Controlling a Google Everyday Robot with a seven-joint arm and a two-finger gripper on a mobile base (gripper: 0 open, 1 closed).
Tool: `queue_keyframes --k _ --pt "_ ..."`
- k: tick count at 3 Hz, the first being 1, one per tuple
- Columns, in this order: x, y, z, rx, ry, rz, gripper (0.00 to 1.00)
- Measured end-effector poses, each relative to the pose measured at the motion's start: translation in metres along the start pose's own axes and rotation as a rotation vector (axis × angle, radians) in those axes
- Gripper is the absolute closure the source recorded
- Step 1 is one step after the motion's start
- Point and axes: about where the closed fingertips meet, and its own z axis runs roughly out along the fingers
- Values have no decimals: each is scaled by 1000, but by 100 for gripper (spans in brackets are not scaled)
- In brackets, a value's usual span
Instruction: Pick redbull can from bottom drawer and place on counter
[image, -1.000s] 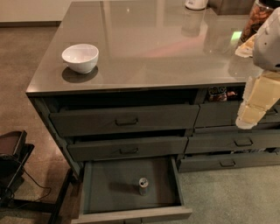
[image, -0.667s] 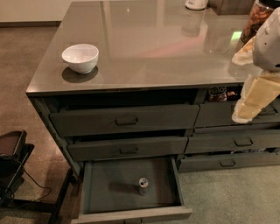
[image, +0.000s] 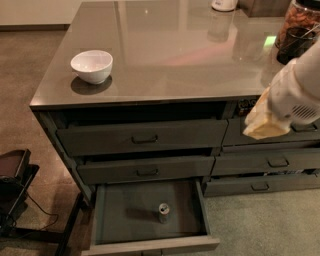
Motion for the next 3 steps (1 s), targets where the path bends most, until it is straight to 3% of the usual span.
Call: queue_keyframes --k 1,2,3 --pt "3 16 73 -35 -52 40 88" --pt "6 33 160 -73 -104 80 100" --pt "6 34 160 -75 -103 79 100"
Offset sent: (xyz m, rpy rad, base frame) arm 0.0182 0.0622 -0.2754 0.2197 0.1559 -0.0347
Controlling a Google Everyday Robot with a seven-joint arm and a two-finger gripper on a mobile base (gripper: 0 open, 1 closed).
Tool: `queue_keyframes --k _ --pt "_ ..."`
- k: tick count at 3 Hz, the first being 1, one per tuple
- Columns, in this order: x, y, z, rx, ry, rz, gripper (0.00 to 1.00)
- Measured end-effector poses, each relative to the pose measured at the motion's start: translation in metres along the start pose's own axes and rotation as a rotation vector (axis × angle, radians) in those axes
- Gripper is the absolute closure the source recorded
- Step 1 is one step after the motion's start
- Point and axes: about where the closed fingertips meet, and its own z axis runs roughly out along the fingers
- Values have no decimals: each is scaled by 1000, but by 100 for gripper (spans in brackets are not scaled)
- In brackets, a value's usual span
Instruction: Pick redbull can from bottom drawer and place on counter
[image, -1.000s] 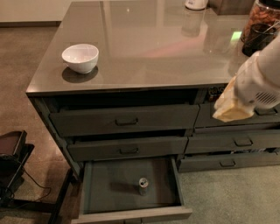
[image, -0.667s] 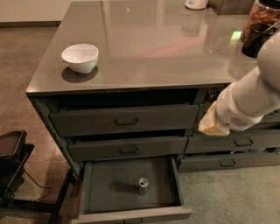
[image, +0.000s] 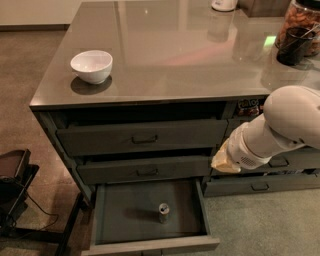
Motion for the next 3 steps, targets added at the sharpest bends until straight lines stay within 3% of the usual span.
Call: queue_keyframes --k 1,2,3 --pt "11 3 25 12 -12 -14 100" --pt "39 21 86 10 -33 -34 100" --pt "65 28 158 8 -71 -7 100"
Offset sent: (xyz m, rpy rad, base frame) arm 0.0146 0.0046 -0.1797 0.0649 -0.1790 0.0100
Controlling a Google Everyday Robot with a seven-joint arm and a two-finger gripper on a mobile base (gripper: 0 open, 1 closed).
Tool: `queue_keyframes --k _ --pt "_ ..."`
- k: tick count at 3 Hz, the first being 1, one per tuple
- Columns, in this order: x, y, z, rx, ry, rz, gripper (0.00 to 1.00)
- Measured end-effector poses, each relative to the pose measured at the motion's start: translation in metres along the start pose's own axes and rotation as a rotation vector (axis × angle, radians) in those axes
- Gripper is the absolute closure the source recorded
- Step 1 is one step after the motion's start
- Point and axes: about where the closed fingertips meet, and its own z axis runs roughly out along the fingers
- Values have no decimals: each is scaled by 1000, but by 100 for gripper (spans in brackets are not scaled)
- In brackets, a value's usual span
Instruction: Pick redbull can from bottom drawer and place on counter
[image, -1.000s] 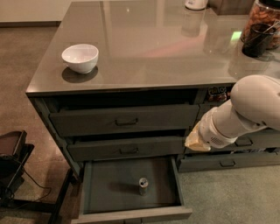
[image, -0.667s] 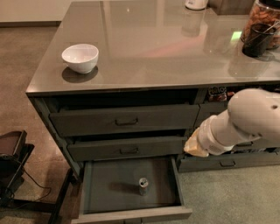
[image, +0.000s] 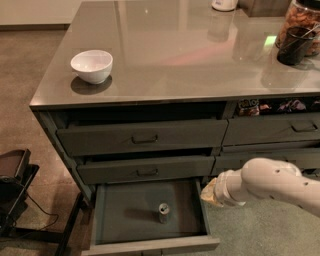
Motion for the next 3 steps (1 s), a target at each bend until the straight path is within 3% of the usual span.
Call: queue_keyframes --k 1,3 --pt "-3 -11 14 39 -37 18 100" --pt "3 -10 23 54 -19 -7 100"
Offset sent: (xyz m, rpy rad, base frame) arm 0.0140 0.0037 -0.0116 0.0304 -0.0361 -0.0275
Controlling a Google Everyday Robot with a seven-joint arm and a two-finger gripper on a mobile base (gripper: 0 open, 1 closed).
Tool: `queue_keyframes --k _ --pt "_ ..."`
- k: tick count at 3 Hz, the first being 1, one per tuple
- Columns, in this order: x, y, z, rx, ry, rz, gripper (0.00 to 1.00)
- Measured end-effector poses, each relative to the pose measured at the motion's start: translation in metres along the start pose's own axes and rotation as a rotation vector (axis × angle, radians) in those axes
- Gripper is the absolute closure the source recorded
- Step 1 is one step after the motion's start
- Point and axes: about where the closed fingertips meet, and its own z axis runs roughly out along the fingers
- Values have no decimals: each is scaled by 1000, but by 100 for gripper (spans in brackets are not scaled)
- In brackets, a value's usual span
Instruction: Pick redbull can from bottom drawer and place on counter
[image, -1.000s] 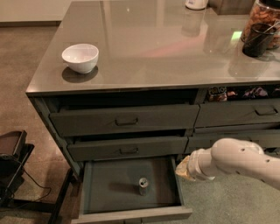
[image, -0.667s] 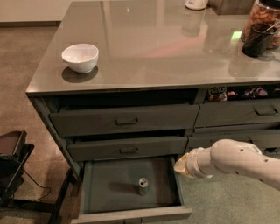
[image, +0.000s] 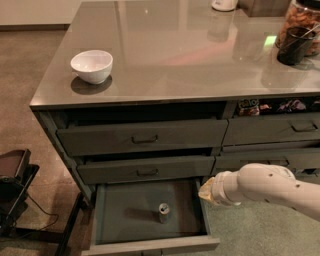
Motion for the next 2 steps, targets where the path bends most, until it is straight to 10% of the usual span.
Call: queue_keyframes --k 2 --pt "30 -7 78 56 -45 -48 100"
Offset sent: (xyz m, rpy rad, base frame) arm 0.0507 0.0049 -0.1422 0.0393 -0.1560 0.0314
